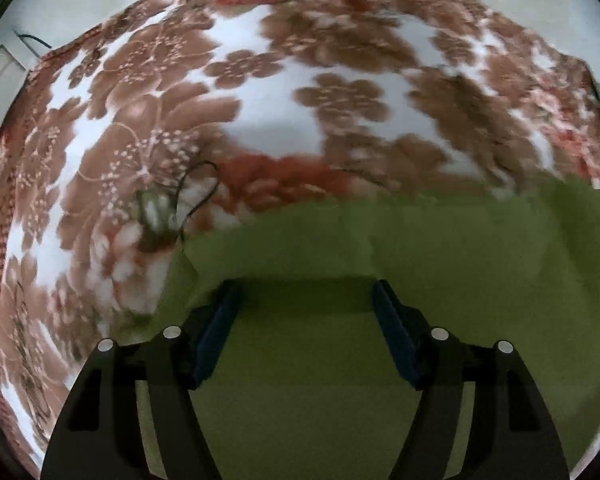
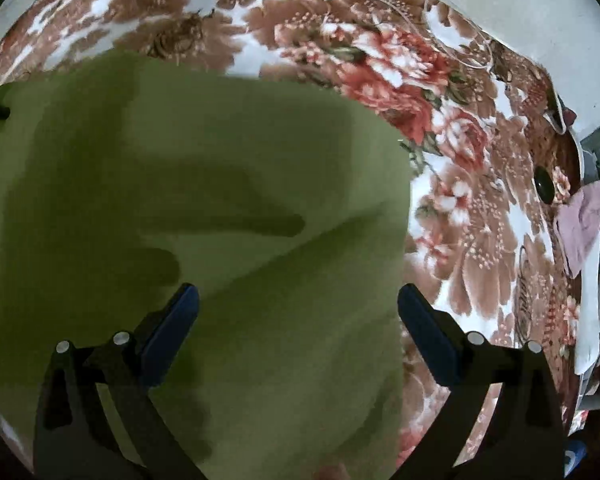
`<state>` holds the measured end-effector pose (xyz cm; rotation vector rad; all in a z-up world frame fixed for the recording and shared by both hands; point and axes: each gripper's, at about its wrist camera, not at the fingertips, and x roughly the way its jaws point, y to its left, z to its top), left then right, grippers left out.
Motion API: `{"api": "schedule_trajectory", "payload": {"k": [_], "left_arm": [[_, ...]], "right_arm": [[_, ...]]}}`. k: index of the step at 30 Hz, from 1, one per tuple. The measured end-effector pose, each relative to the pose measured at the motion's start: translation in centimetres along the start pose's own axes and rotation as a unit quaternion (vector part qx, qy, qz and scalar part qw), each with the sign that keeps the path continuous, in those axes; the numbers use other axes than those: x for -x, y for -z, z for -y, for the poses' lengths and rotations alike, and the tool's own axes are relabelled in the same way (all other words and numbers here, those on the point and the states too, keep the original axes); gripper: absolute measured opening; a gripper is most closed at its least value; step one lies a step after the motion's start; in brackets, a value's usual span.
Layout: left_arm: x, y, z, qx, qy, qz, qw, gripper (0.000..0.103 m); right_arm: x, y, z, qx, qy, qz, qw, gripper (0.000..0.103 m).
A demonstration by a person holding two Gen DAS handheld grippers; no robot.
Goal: Fold large clothes
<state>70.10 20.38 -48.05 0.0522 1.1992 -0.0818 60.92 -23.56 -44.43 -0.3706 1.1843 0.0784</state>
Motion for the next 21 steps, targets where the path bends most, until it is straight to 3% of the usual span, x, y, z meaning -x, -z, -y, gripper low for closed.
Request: {"api": "schedule_trajectory", "payload": {"k": [3,6,9,11,13,16,18,21], "left_arm": [[-0.5,-0.1,-0.5,-0.004,-0.015,0.002,0.9999,0.073],[0.5,0.0,-1.6,0.015,-0.063,0.014,0.9978,0.074],[3.4,0.7,-1.8,0.032,-0.028,0.027,0.9987,0.073],[6.7,2.3,0.7,-0.001,-0.006,0.054,0.9985,0.077],[9.1,4.7,4.2,-0.026,0.010,0.067,0.9973,0.088],[9.9,8.6,8.6,-0.017,0.028,0.064,0.9974,0.091],[8.8,10.9,10.9,-0.020,0.008,0.062,0.9978,0.091],[6.2,13.3,13.7,-0.064,-0.044,0.071,0.9945,0.091]], "right_arm": [[-1.3,-0.9,-0.3,0.004,0.026,0.004,1.000,0.098],[-0.8,-2.1,-0.1,-0.011,0.039,0.017,0.999,0.098],[2.6,-3.0,-2.0,-0.017,0.010,0.061,0.998,0.098],[5.0,-3.1,-4.1,-0.025,-0.030,0.088,0.995,0.098],[6.8,-2.7,-7.7,-0.026,-0.065,0.104,0.992,0.098],[6.1,-1.7,-12.9,-0.006,-0.047,0.099,0.994,0.098],[4.7,-1.0,-15.1,-0.001,-0.037,0.083,0.996,0.098],[2.7,-0.2,-16.4,0.013,-0.021,0.072,0.997,0.098]]}}
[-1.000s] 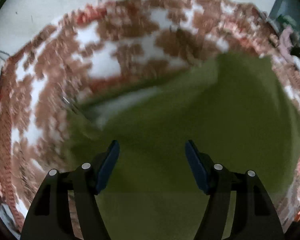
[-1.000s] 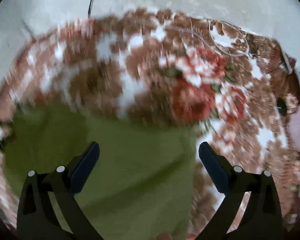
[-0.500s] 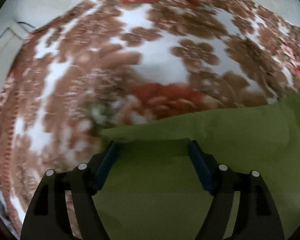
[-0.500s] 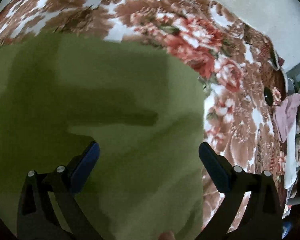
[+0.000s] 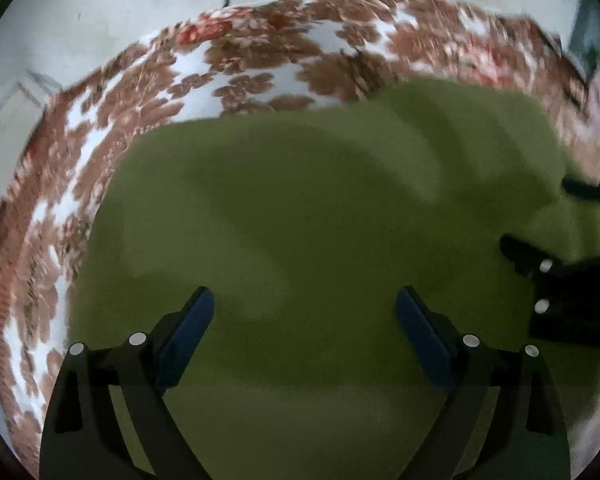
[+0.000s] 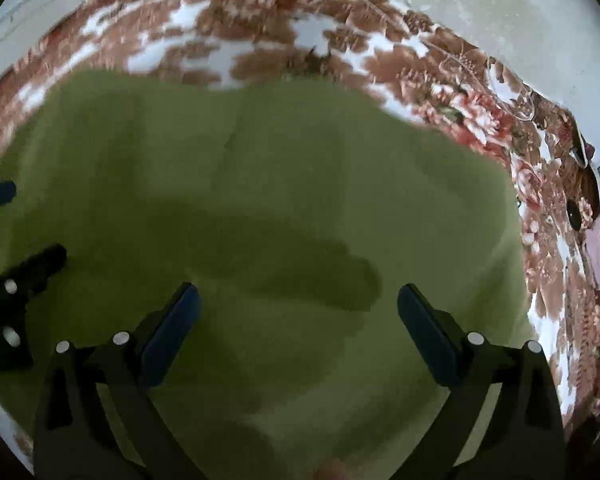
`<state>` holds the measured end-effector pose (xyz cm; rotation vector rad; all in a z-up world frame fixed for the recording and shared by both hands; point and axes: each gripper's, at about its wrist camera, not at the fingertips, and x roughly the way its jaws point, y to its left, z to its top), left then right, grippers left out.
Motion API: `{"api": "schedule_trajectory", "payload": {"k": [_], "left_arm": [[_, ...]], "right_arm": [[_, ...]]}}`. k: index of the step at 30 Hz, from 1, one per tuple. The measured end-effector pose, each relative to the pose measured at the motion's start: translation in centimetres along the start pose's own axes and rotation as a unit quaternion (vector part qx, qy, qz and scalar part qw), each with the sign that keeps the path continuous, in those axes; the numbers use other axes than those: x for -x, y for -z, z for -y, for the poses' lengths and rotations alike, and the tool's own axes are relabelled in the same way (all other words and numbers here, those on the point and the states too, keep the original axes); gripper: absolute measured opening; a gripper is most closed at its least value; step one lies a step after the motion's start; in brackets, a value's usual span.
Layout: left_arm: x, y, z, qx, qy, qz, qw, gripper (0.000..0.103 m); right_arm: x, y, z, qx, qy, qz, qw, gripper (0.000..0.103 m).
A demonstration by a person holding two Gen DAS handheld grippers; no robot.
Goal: Fold large clothes
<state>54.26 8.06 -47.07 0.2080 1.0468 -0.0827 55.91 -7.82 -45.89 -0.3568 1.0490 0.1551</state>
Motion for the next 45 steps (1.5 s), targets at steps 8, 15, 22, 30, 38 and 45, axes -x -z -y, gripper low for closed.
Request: {"api": "schedule_trajectory", "payload": {"k": [8,15,22,30,38,45], "left_arm": [[-2.4,2.1,-5.7,-0.033,-0.019,-0.006,0.9993,0.099],[-1.3,3.2,-13.9,0.048,-0.080,-0.049,0.9945,0.095],[6.1,3.4,-5.1,0.066,0.010,0.008,0.9978,0.097],[4.6,10.0,1.0,0.063,0.004,0.012,0.9979,0.099],[4.7,14.0,-9.0,0.129,-0.080,-0.014,0.9884,0.099],[9.9,17.0,-11.7,0.208,-0.053,0.010,0.9767,0.097]], "right_arm": [[-3.0,1.0,5.1,0.037,0.068,0.012,0.997,0.098],[-3.4,2.1,15.1,-0.017,0.135,-0.013,0.991,0.098],[4.6,5.4,9.7,-0.083,-0.019,0.026,0.996,0.098],[3.1,9.9,4.3,-0.043,-0.010,-0.001,0.999,0.098],[1.1,12.7,14.5,-0.071,0.087,-0.046,0.993,0.098],[4.1,12.7,15.2,-0.099,0.062,-0.034,0.993,0.098]]}}
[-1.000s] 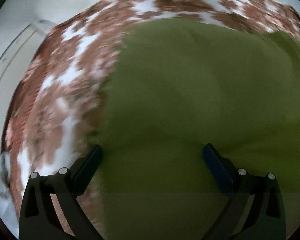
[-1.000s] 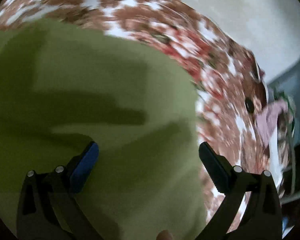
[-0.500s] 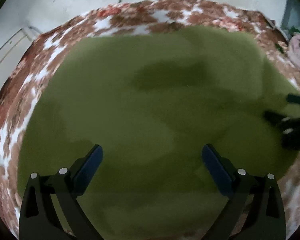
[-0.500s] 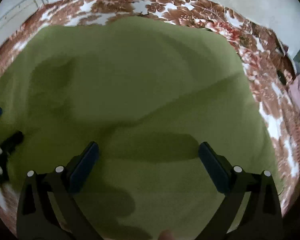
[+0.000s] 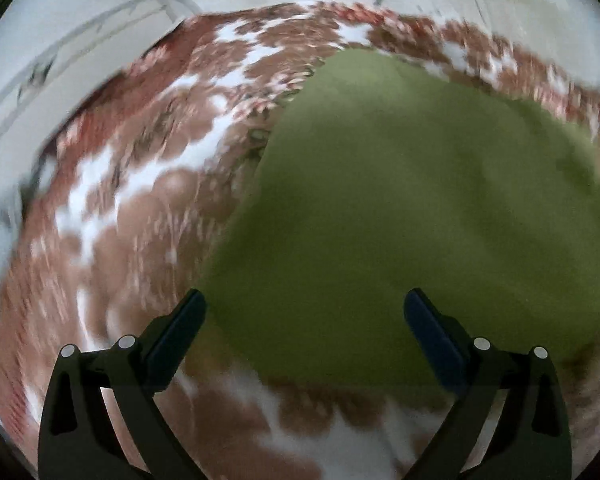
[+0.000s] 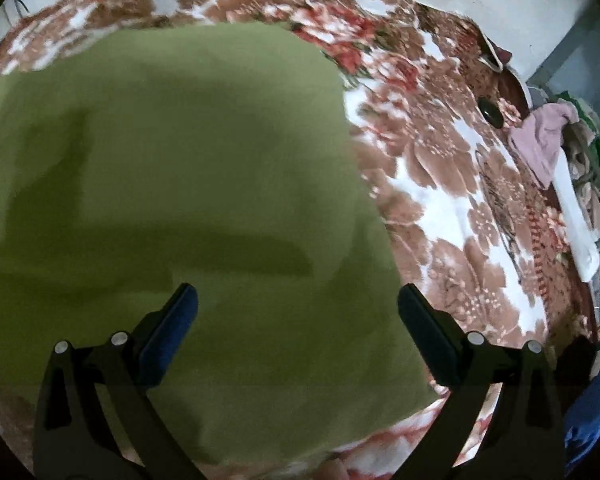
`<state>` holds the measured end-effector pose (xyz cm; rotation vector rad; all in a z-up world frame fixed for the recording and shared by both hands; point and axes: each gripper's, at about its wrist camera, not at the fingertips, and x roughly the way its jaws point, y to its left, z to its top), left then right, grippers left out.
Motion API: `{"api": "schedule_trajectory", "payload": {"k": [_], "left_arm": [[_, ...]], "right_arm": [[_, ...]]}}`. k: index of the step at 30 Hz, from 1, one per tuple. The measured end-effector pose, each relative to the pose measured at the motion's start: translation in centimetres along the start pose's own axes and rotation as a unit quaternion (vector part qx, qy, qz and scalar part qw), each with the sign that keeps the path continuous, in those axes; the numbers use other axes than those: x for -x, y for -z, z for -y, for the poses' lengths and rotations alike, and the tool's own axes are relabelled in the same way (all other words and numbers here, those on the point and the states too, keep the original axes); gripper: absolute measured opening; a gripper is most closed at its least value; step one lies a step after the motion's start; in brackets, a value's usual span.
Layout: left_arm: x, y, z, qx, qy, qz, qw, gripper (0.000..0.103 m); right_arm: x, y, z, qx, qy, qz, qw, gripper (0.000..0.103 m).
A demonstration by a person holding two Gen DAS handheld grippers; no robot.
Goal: Fold large clothes
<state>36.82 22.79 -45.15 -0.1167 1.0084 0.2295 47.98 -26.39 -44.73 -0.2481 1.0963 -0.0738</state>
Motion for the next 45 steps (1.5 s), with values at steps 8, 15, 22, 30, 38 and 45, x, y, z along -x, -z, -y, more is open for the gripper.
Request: {"api": "schedule_trajectory", "payload": {"k": [8,15,22,30,38,45], "left_arm": [[0.7,5.8,-1.4,0.184,0.129,-0.024,0.9741,0.097],[-3.5,5.2,-2.3,0.261,0.182,0.011,0.9480,0.097],[-6.0,2.9,-2.5,0.296,0.168,0.030,0.9398,0.097],[-2.7,-0.7,0.5,0.225,0.204,0.085,0.9490,0.097],[-6.7,1.4,-2.9,0.300,0.208,0.010,0.9309,0.027],[-3.0,-2.0,-0.7,0.235,0.217,0.025,0.9472,0.005]], "right_arm": [[3.2,-1.4,-7.0,0.035,-0.070,0.030,0.996,0.098],[3.0,-1.6,-11.1,0.061,-0.088,0.024,0.994,0.098],[2.7,-0.5,-12.3,0.060,-0.091,0.010,0.994,0.098],[3.0,-0.6,-13.3,0.056,-0.095,0.015,0.994,0.098],[4.9,-0.3,-14.5,0.047,-0.124,0.018,0.991,0.098],[3.3,0.6,-16.0,0.048,-0.096,-0.010,0.994,0.098]]}}
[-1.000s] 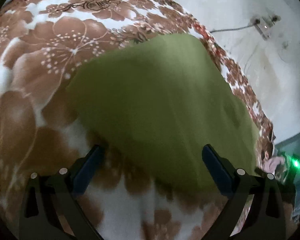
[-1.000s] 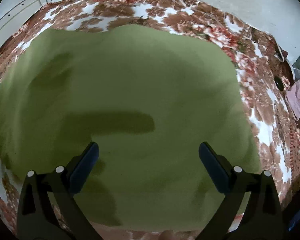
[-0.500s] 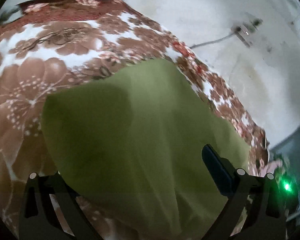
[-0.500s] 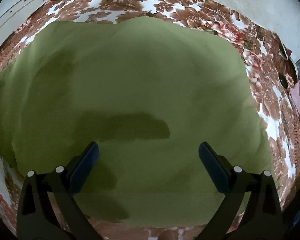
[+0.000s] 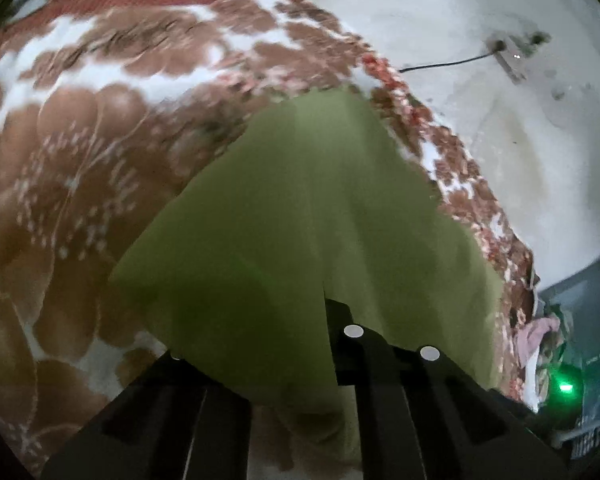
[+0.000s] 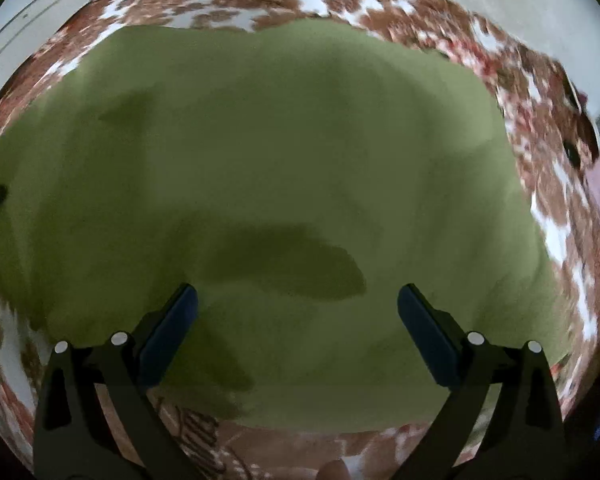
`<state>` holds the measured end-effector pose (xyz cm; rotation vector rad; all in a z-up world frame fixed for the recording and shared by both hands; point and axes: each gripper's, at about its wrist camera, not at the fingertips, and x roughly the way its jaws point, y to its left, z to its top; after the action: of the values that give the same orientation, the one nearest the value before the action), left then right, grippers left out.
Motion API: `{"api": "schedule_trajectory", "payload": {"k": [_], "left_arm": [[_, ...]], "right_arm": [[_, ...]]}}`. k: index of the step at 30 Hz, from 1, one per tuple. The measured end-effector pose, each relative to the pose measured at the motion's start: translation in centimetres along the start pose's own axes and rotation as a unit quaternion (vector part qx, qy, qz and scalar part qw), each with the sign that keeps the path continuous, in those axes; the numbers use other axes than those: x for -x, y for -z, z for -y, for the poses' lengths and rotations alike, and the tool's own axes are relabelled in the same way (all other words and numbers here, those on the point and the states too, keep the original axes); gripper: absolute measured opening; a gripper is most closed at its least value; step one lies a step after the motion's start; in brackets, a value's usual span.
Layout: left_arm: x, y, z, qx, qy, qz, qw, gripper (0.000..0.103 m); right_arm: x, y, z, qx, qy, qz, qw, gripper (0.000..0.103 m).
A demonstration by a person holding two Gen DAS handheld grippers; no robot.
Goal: Fold large clothes
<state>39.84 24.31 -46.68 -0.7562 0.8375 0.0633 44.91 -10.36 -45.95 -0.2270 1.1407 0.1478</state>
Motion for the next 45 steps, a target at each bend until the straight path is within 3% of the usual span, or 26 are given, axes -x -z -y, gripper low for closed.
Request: {"api": "schedule_trajectory", "payload": {"k": [5,8,12,16,21,25,27,31,36,39,41,44,45], "left_arm": [[1.8,-1.0,5.7,-0.083,0.007,0.013,0.9964,0.005],[2.2,-1.3,8.9,-0.138,0.002,0.017,0.9903,0.005],[2.5,-1.8,10.9,-0.158,0.000,0.024,0.9871,0.005],[3.7,-1.3,14.0,-0.181,0.000,0.044,0.9825,0.005],[4.4,1.0,20.7,-0.266,-0.013,0.075,0.9609,0.005],[4.6,2.6,25.6,-0.309,-0.021,0.093,0.9461,0.005],[4.6,3.5,28.1,-0.326,-0.024,0.098,0.9398,0.005],[3.8,6.2,33.7,-0.372,-0.038,0.100,0.9218,0.005],[-0.4,12.5,40.0,-0.459,-0.072,0.081,0.8816,0.005],[-4.8,18.2,42.6,-0.529,-0.105,0.057,0.8402,0.005],[-9.2,23.7,43.3,-0.593,-0.134,0.030,0.7932,0.005],[-14.6,31.5,42.2,-0.675,-0.159,-0.012,0.7202,0.005],[-15.4,33.1,41.8,-0.693,-0.164,-0.014,0.7013,0.005]], "right_arm": [[-2.7,0.1,-0.8,0.000,0.022,-0.034,0.999,0.098],[-1.8,-0.1,-0.2,-0.010,0.023,-0.034,0.999,0.098],[1.9,1.1,1.1,-0.026,0.017,0.008,0.999,0.098],[-1.2,2.9,0.0,-0.009,0.006,0.003,1.000,0.098],[-2.5,2.4,0.3,-0.018,-0.006,0.018,1.000,0.099],[-1.6,1.8,1.7,-0.006,-0.052,-0.012,0.999,0.098],[0.1,1.8,3.8,-0.009,-0.080,-0.009,0.997,0.098],[4.5,2.2,11.2,-0.034,-0.079,0.018,0.996,0.098],[6.5,2.6,23.6,-0.119,-0.052,0.020,0.991,0.098],[6.8,2.9,30.2,-0.151,-0.026,0.022,0.988,0.098],[6.6,3.4,33.9,-0.169,-0.011,0.016,0.985,0.098],[6.3,4.5,36.7,-0.183,-0.024,0.001,0.983,0.098],[6.1,4.6,37.3,-0.185,-0.034,-0.003,0.982,0.098]]}}
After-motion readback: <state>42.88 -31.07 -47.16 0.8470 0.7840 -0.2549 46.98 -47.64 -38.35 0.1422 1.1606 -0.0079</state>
